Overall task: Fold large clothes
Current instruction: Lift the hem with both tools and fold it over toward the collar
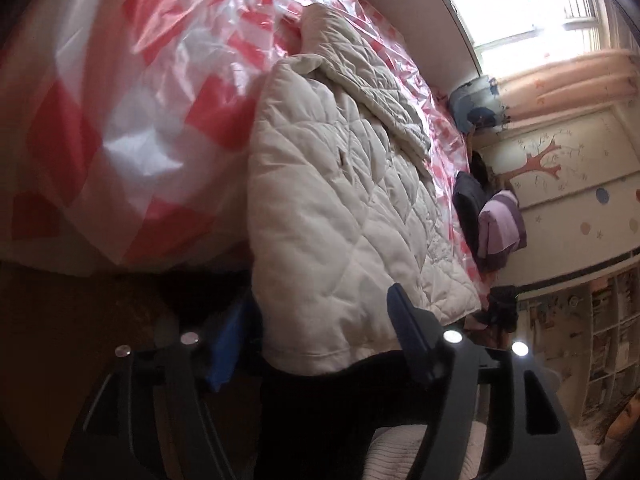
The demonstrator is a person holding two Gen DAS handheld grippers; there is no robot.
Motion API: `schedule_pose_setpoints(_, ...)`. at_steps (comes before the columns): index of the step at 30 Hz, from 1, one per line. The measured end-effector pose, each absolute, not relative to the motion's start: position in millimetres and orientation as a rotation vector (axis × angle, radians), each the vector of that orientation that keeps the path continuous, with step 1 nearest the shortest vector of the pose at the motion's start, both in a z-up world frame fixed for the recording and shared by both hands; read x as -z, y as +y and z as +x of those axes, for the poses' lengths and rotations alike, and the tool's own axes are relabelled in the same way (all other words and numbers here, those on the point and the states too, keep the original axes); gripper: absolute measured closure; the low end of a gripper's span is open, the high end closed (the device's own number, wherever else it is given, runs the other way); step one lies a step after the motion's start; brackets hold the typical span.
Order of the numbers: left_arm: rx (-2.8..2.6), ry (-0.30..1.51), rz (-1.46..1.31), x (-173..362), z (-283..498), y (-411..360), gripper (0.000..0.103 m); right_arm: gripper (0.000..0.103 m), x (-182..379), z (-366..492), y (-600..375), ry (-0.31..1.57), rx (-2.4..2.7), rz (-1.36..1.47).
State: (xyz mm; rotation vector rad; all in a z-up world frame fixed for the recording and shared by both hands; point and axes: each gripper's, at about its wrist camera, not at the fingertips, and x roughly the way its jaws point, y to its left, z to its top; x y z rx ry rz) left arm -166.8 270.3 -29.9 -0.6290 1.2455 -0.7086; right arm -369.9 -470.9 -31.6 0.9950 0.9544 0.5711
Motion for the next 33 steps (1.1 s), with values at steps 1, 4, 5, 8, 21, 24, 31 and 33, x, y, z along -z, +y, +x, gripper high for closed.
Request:
schedule_pose_setpoints(1,0.708,1.228,-0.684,36,-165,277,0.023,0.047,38,-373,-477,0.938,-0.579,1.028)
schedule_pose_setpoints(4,0.732,1.204,-0.739,48,-160,282,0.020,0.040,48,-369,-484,0.949,-0.579,1.053)
schedule_pose_setpoints(5,0.743,1.203,-0.748,50,-157,280,0.019,0.039,50,-364,-482,0.959,-0.596,1.059)
schedule_pose_setpoints(8,0.773,1.222,-0.749,55,-149,267,0.012,0.037,55,-344,-476,0.978,-0.622,1.055)
schedule_pose_setpoints(21,0.755,1.165,-0.618,32,-158,229,0.093,0.088,43,-333,-428,0.837,-0.652,0.941)
schedule_pose_setpoints(24,0.821,1.137,-0.558,17,-167,225,0.092,0.088,32,-343,-433,0.805,-0.676,0.936)
schedule_pose_setpoints(31,0.712,1.221,-0.691,60,-157,258,0.016,0.059,66,-350,-454,0.924,-0.651,1.022)
schedule_pose_setpoints(33,0.712,1.224,-0.758,70,-154,265,0.012,0.054,72,-351,-454,0.917,-0.659,1.046)
